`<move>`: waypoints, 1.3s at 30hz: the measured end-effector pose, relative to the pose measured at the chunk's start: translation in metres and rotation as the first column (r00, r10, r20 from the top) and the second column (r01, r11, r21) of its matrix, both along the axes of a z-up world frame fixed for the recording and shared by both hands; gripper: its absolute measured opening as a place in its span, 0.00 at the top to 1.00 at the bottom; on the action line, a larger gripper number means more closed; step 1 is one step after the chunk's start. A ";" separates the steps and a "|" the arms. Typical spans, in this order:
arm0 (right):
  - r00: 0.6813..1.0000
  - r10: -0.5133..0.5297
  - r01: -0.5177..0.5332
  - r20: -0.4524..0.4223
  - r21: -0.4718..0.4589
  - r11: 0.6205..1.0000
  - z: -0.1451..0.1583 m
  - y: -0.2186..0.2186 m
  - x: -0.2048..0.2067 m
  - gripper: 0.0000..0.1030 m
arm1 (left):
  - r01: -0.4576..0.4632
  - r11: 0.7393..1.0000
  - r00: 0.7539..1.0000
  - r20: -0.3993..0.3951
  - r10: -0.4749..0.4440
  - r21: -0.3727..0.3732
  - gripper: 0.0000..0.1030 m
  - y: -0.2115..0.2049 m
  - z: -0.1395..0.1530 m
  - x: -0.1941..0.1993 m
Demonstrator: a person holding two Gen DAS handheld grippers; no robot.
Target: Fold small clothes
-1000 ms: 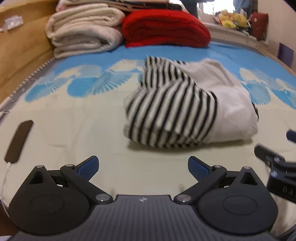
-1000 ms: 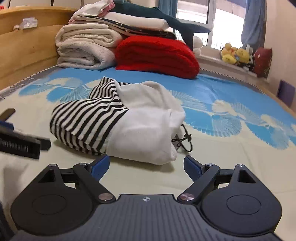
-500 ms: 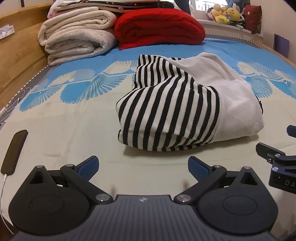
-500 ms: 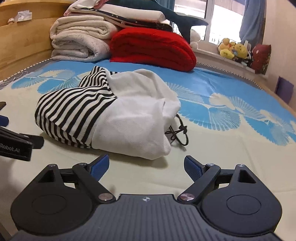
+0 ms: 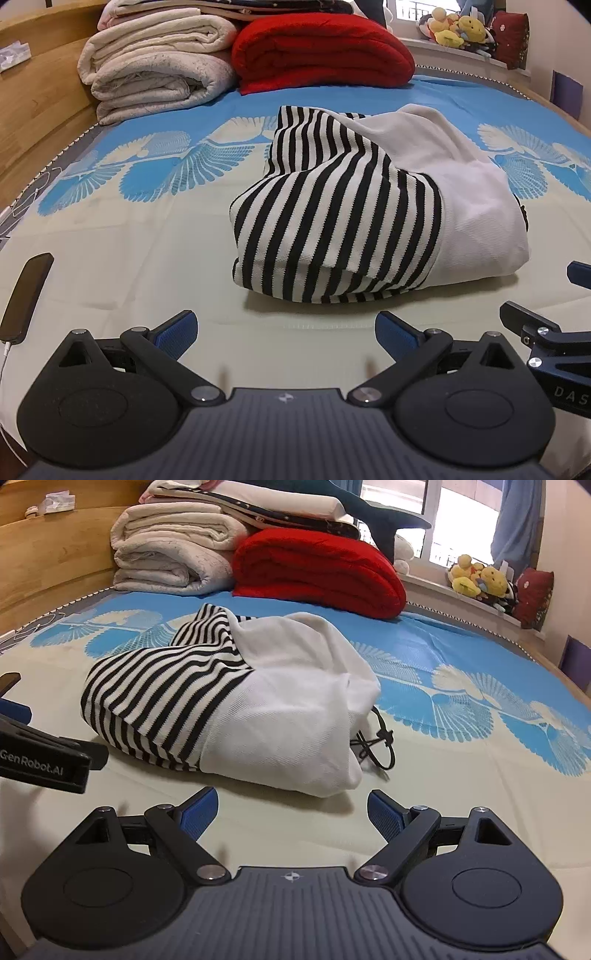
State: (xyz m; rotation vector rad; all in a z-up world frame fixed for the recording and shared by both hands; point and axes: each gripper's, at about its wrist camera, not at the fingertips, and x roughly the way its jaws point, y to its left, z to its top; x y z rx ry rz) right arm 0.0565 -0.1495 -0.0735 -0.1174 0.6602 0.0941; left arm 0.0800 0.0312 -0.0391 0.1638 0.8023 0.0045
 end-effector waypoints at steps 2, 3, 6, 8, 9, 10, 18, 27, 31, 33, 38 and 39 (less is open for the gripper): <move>1.000 -0.008 0.008 -0.007 0.004 1.000 -0.001 -0.002 0.000 0.14 | 0.004 1.000 1.000 0.004 -0.004 0.008 0.01 -0.002 0.000 -0.001; 1.000 -0.011 0.011 -0.009 0.006 1.000 -0.001 -0.003 0.000 0.14 | 0.005 1.000 1.000 0.005 -0.005 0.009 0.01 -0.002 0.000 -0.001; 1.000 -0.013 0.013 -0.011 0.010 1.000 -0.001 -0.005 0.000 0.14 | 0.002 1.000 1.000 0.003 -0.002 0.009 0.01 -0.003 -0.001 0.000; 1.000 -0.008 0.008 -0.011 0.012 1.000 -0.001 -0.005 -0.001 0.14 | 0.002 1.000 1.000 0.001 -0.002 0.007 0.01 -0.003 -0.001 0.000; 1.000 -0.004 0.005 -0.010 0.010 1.000 -0.001 -0.004 -0.001 0.14 | 0.002 1.000 1.000 0.002 -0.002 0.007 0.01 -0.003 -0.001 0.000; 1.000 -0.001 0.002 -0.011 0.008 1.000 -0.001 -0.004 -0.001 0.14 | 0.003 1.000 1.000 0.001 -0.003 0.008 0.01 -0.002 -0.001 0.000; 1.000 0.015 -0.015 -0.021 0.002 1.000 -0.003 0.000 -0.001 0.14 | 0.004 1.000 1.000 -0.003 -0.004 0.008 0.01 -0.003 -0.001 0.000; 1.000 0.016 -0.016 -0.026 0.002 1.000 -0.003 0.000 -0.001 0.14 | -0.001 1.000 1.000 -0.002 0.001 0.011 0.01 -0.003 -0.001 0.001; 0.999 0.020 -0.020 -0.028 0.000 1.000 -0.003 0.000 -0.001 0.14 | -0.002 1.000 1.000 -0.002 0.002 0.013 0.01 -0.003 -0.002 0.001; 0.999 0.021 -0.020 -0.029 0.002 1.000 -0.003 0.000 -0.001 0.14 | -0.002 1.000 1.000 -0.002 0.002 0.010 0.01 -0.003 -0.002 0.001; 0.999 0.023 -0.023 -0.031 0.002 1.000 -0.003 0.000 -0.002 0.14 | -0.003 1.000 1.000 -0.003 0.003 0.010 0.01 -0.004 -0.002 0.001; 0.999 0.022 -0.022 -0.032 0.001 1.000 -0.003 0.001 -0.001 0.14 | -0.003 1.000 1.000 -0.003 0.003 0.010 0.01 -0.004 -0.002 0.001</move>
